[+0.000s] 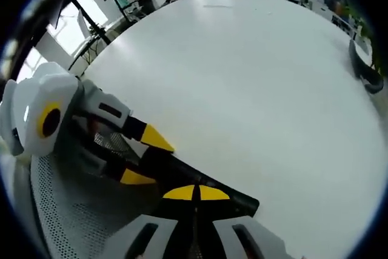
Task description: Press the specified remote control buttons in sequence, fully releasing each button before pressing the next.
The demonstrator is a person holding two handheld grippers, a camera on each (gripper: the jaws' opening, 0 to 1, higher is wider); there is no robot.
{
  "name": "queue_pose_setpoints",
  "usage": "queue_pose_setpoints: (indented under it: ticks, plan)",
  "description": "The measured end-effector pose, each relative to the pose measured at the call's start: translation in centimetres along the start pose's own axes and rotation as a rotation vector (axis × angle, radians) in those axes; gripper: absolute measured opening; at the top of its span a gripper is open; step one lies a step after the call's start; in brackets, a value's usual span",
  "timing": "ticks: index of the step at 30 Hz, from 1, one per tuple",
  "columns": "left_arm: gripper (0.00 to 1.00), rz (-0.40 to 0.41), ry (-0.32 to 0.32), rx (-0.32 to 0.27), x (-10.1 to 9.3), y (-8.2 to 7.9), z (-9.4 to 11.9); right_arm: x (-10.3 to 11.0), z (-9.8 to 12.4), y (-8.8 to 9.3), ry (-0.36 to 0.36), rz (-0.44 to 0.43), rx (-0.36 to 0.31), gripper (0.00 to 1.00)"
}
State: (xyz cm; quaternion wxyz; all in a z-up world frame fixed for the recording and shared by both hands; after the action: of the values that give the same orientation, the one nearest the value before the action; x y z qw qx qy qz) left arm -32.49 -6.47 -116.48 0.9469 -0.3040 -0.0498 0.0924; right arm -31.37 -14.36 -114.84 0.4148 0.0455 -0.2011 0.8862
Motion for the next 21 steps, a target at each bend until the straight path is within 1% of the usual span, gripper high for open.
queue_pose_setpoints:
  ticks: [3,8,11,14,16,21]
  plan:
    - [0.24,-0.001,0.0,-0.001,-0.01,-0.01,0.01,0.05,-0.02,-0.01,0.013,0.03,-0.002,0.0]
    - [0.24,-0.005,0.0,-0.006,-0.04,-0.07,-0.01,-0.1,-0.11,0.02,0.012,0.062,-0.005,0.0]
    - [0.24,-0.006,0.0,-0.007,-0.03,-0.08,0.0,0.1,-0.11,0.01,0.029,0.111,-0.004,0.0]
    - [0.24,-0.006,0.0,-0.007,-0.02,-0.09,0.01,0.05,-0.13,0.05,0.032,0.127,-0.011,0.0]
    - [0.24,-0.007,-0.001,-0.008,-0.03,-0.1,0.01,-0.01,-0.07,0.09,0.028,0.117,-0.02,0.0]
    - [0.24,-0.007,-0.001,-0.009,-0.08,-0.09,0.02,-0.2,0.02,0.03,0.009,0.039,-0.025,0.0]
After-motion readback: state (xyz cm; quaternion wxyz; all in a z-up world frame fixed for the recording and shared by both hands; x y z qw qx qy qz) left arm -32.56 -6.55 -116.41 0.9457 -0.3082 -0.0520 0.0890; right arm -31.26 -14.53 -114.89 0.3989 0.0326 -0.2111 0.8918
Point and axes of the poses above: the point that each gripper's makers call its tool centre point, and the gripper's own axes: z roughly backward along the fingers, x roughly to its left, y roughly out of its underside, the point moved 4 cm from there along z, roughly backward along the fingers, and after that the axes turned 4 degrees about x, right-handed, at the moved point
